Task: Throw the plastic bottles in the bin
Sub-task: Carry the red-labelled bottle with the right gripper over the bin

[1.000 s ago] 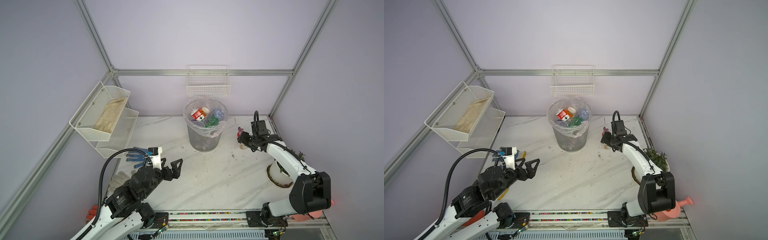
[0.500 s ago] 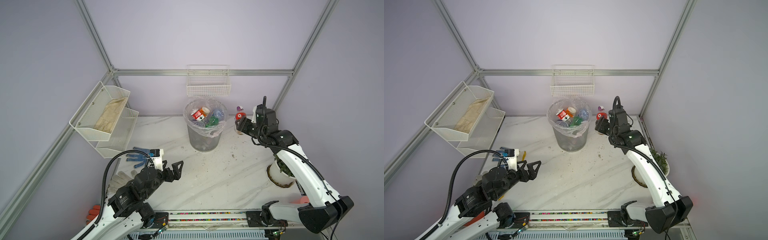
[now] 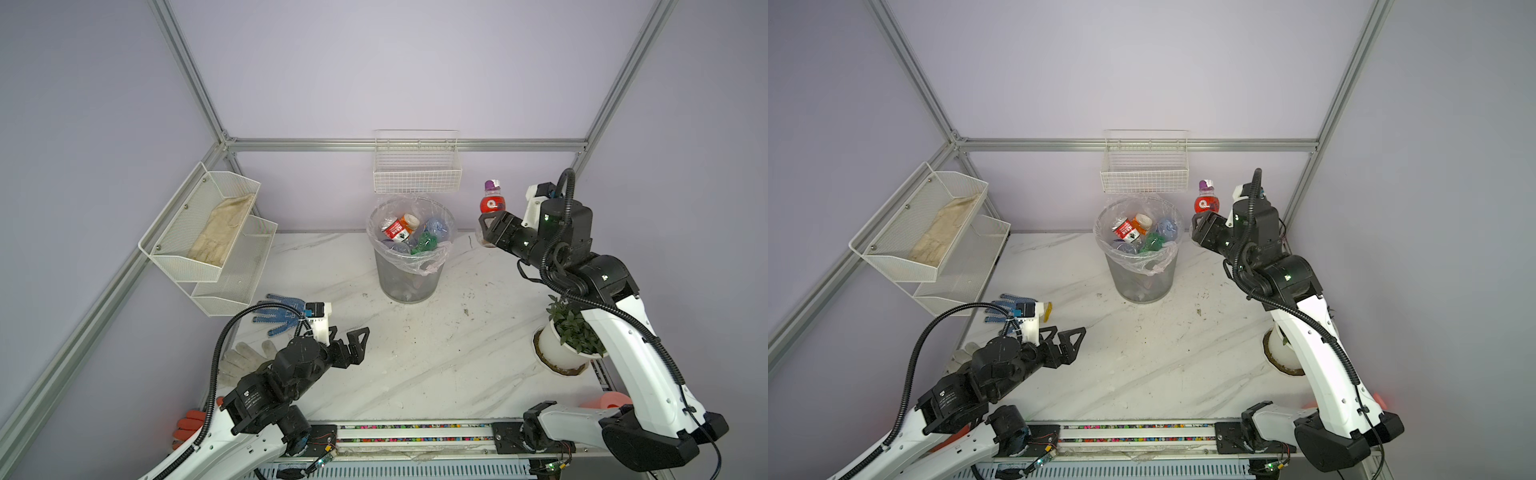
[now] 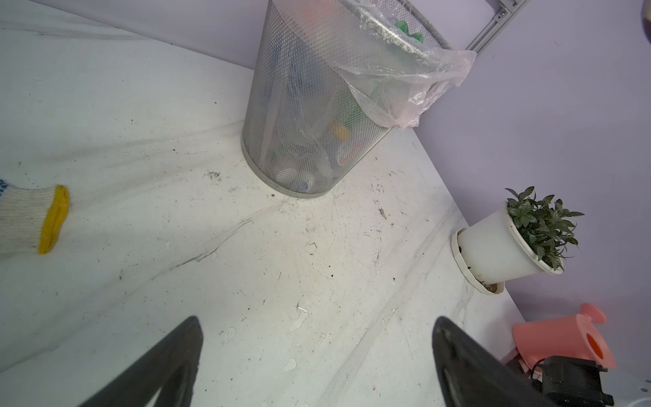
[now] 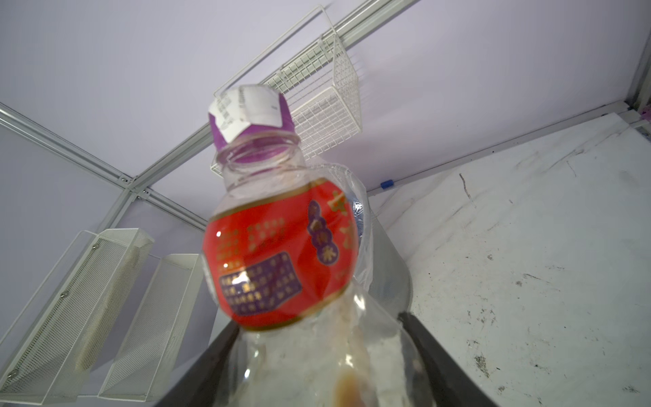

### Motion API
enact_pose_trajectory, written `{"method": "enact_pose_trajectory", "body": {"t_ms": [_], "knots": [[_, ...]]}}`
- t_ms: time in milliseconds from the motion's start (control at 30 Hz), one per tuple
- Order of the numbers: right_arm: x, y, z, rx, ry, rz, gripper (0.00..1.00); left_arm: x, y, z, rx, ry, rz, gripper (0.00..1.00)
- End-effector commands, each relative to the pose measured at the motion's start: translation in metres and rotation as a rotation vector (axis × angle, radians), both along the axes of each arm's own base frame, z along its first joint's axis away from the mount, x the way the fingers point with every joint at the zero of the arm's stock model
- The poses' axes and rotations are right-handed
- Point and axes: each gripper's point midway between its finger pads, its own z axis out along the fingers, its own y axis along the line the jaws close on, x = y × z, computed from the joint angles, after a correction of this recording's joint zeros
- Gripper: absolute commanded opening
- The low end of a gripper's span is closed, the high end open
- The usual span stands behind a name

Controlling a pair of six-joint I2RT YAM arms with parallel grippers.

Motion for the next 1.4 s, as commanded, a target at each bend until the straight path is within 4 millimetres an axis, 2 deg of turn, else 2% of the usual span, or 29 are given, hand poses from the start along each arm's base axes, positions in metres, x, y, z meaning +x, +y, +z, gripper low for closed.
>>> {"method": "enact_pose_trajectory", "body": {"t_ms": [0, 200, 233, 600, 1033, 1367], "knots": [[-0.008, 0.008, 0.018, 0.001, -0.022, 0.043, 0.00, -0.002, -0.004, -0.015, -0.008, 0.028, -0.006, 1.00], [-0.015, 0.028, 0.040, -0.008, -0.041, 0.089, 0.00, -0.004, -0.008, -0.022, 0.001, 0.041, -0.017, 1.00], [-0.010, 0.036, 0.036, -0.021, -0.029, 0.093, 0.00, -0.004, -0.008, -0.022, 0.003, 0.041, -0.016, 1.00], [-0.009, 0.079, 0.038, -0.090, -0.023, 0.122, 0.00, -0.008, -0.018, -0.027, 0.045, 0.033, -0.040, 1.00], [-0.011, 0.102, 0.051, -0.139, -0.061, 0.106, 0.00, -0.013, -0.032, -0.027, 0.108, -0.021, -0.095, 1.00], [0.011, 0.121, 0.047, -0.206, -0.081, 0.100, 0.00, -0.019, -0.047, -0.014, 0.106, -0.123, -0.171, 1.00]]}}
